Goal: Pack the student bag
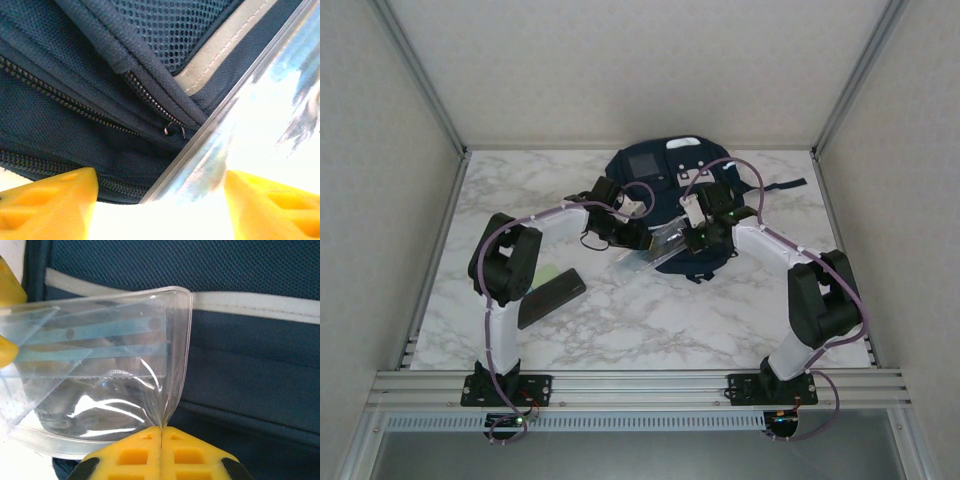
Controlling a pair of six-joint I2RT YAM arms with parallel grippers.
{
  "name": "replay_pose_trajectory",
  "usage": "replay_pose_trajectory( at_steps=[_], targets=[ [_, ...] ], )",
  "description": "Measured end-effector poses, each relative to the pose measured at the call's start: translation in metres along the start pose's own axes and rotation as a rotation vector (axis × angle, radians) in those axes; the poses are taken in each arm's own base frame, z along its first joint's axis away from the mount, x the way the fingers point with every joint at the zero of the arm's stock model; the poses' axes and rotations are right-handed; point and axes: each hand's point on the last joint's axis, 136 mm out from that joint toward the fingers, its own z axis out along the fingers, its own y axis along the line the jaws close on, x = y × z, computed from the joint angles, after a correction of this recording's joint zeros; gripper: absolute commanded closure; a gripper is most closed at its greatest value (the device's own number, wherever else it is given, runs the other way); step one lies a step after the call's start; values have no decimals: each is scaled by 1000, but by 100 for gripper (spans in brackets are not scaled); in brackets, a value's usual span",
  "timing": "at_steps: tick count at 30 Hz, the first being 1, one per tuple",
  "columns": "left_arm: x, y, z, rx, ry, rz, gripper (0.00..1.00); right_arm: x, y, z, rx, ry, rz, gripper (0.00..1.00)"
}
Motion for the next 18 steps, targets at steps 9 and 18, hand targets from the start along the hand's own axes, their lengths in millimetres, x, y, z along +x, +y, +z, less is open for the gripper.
replay_pose_trajectory(
  at_steps=[9,18],
  targets=[
    [2,-4,2,19,10,-30,44,-12,-8,-6,-134,-60,192,45],
    [3,-4,7,27,16,-54,43,-21,12,0,-331,-73,289,44]
  ],
)
